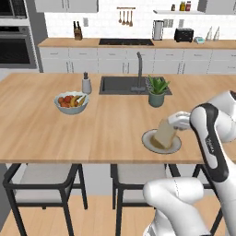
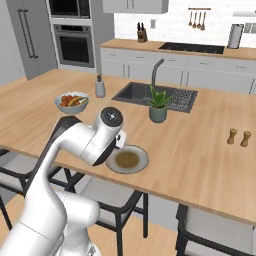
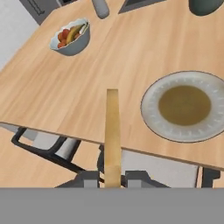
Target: Start the toaster. Once the lever pops up, take the bread to the plate on the dining counter.
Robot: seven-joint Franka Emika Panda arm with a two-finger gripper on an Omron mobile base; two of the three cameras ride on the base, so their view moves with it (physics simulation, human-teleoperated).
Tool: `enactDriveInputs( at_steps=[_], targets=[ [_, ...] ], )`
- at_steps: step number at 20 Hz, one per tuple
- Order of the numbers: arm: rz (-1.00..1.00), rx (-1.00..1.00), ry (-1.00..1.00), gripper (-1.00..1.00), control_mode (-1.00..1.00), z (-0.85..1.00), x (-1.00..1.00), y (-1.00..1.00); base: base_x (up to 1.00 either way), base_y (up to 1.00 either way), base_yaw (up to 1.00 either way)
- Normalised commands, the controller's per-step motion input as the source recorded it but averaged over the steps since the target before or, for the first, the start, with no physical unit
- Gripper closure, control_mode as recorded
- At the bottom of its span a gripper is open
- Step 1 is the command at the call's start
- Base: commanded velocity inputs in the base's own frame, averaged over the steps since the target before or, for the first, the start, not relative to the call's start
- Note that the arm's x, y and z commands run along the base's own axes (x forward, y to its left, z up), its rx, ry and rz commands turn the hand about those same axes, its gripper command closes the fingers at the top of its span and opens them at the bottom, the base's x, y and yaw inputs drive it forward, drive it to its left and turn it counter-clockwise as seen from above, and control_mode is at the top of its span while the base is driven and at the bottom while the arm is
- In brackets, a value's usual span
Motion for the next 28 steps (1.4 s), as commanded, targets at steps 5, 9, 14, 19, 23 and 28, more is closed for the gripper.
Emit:
enactDriveInputs(
  at_steps=[5, 9, 14, 19, 23, 28],
  targets=[
    [-0.01, 0.0, -0.08, 1.0, -1.0, -0.22, 0.42, -0.27, 0.0, 0.0, 0.0],
    [0.0, 0.0, 0.0, 1.0, -1.0, -0.34, 0.81, -0.22, 0.0, 0.0, 0.0],
    [0.0, 0.0, 0.01, 1.0, -1.0, -0.36, 0.42, -0.29, 0.0, 0.0, 0.0],
    [0.0, 0.0, 0.11, 1.0, -1.0, -0.51, 0.27, -0.09, 0.0, 0.0, 0.0],
    [0.0, 0.0, 0.01, 1.0, -1.0, -0.3, 0.34, 0.0, 0.0, 0.0, 0.0],
    [0.0, 0.0, 0.0, 1.0, -1.0, -0.3, 0.42, 0.0, 0.0, 0.0, 0.0]
  ],
)
